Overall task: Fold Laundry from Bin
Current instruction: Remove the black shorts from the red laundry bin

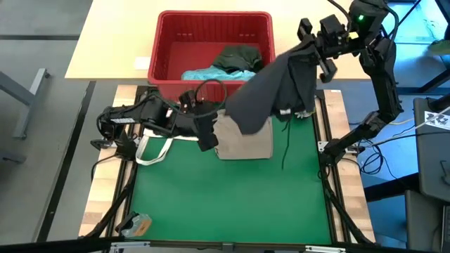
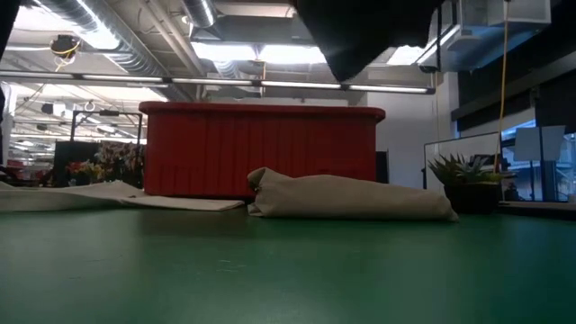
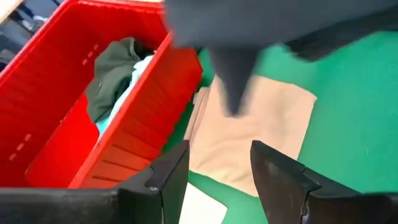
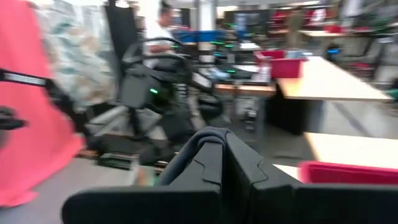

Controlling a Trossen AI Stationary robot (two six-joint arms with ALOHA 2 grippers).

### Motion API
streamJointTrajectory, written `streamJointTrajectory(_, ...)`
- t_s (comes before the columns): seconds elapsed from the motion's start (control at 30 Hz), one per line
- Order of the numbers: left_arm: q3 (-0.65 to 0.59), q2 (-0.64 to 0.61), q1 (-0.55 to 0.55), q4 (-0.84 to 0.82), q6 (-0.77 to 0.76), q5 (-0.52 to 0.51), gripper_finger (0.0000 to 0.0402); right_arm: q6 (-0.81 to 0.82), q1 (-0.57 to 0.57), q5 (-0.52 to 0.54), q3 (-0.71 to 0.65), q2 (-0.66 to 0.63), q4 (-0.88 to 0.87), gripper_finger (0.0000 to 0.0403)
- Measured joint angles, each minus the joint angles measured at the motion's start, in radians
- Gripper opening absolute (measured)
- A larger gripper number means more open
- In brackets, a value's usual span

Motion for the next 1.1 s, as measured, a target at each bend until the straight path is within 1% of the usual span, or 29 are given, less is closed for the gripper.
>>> streamJointTrajectory(0.1, 0.000, 0.020, -0.041, -0.005, -0.046, -0.049, 0.0166, 0.019, 0.000, -0.075, 0.000, -0.005, 0.002, 0.0003)
streamJointTrajectory(0.2, 0.000, 0.047, -0.079, -0.005, -0.089, -0.094, 0.0166, 0.021, 0.000, -0.112, 0.000, -0.010, 0.002, 0.0003)
streamJointTrajectory(0.43, 0.000, 0.146, -0.152, 0.009, -0.199, -0.158, 0.0166, 0.021, 0.000, -0.126, 0.000, -0.016, 0.001, 0.0003)
streamJointTrajectory(0.53, 0.000, 0.202, -0.176, 0.034, -0.232, -0.203, 0.0166, 0.020, 0.000, -0.139, 0.000, -0.017, 0.001, 0.0003)
streamJointTrajectory(0.67, 0.000, 0.287, -0.190, 0.068, -0.287, -0.311, 0.0166, 0.019, 0.000, -0.139, 0.000, -0.017, 0.001, 0.0003)
streamJointTrajectory(0.83, 0.000, 0.393, -0.190, 0.118, -0.420, -0.525, 0.0166, 0.017, 0.000, -0.139, 0.000, -0.017, 0.003, 0.0003)
streamJointTrajectory(0.9, 0.000, 0.430, -0.190, 0.120, -0.488, -0.581, 0.0166, 0.017, 0.000, -0.139, 0.000, -0.017, 0.003, 0.0003)
streamJointTrajectory(1.0, 0.000, 0.468, -0.190, 0.120, -0.553, -0.591, 0.0166, 0.017, 0.000, -0.139, 0.000, -0.017, 0.003, 0.0003)
streamJointTrajectory(1.1, 0.000, 0.486, -0.191, 0.116, -0.560, -0.565, 0.0166, 0.017, 0.000, -0.139, 0.000, -0.018, 0.003, 0.0003)
